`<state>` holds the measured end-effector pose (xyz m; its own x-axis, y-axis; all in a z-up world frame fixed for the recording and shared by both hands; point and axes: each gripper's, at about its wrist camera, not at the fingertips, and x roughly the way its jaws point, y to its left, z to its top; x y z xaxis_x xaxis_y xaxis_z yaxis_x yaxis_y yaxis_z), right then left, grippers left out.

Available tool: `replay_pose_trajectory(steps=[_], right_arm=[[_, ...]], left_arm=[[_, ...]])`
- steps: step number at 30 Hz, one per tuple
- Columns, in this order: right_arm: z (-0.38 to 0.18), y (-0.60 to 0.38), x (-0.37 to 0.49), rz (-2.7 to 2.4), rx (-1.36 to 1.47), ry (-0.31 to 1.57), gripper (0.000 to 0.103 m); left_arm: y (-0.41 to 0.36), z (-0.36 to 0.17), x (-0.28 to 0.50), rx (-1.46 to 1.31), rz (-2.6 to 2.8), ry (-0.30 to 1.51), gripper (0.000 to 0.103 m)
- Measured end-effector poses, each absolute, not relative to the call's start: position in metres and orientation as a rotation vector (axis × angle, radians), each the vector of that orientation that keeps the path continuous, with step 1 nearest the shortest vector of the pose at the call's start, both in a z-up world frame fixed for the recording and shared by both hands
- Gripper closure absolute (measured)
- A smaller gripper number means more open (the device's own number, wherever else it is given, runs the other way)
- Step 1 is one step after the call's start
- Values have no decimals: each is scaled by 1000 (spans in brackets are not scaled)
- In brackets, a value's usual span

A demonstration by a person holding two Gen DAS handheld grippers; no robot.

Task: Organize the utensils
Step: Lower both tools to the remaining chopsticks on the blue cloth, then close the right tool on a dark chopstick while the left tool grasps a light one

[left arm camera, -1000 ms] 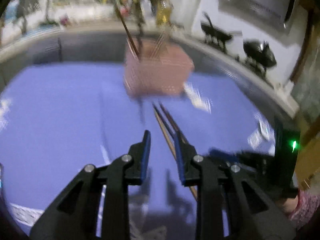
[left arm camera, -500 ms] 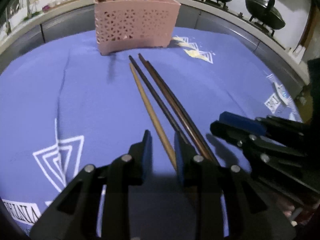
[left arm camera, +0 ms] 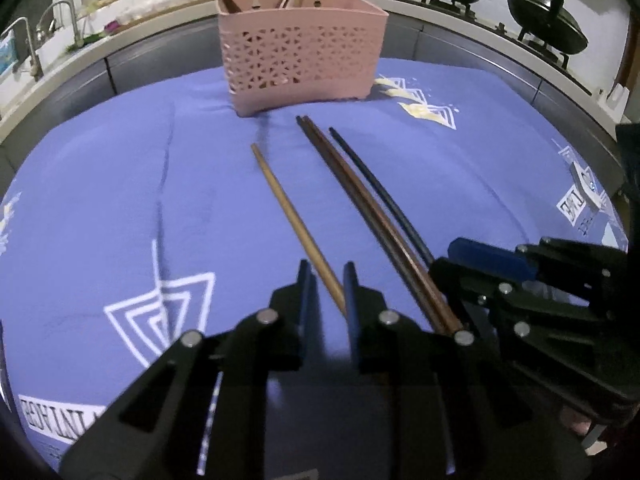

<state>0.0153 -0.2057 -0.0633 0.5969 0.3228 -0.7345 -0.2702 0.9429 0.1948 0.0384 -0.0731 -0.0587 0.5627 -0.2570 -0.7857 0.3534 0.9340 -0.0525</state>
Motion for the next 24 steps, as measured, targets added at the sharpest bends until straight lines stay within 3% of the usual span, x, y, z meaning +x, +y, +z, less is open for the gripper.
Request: replay_pose_trajectory(steps=[6, 9, 12, 20, 24], right_arm=[[-64, -196, 18, 320, 0, 848, 86], [-65, -204, 16, 301, -5, 850, 97], [-65, -219, 12, 273, 18, 864, 97], [-64, -231, 0, 299, 30, 910, 96], [-60, -224, 31, 326, 56, 927, 96]], left_arm=[[-75, -60, 40, 123, -372, 909, 86], [-74, -60, 39, 139, -400, 897, 91], [-66, -57, 36, 144, -422, 892, 103], [-26, -61, 42, 65, -447, 984, 102], [-23, -51, 67, -34, -453, 988, 87]])
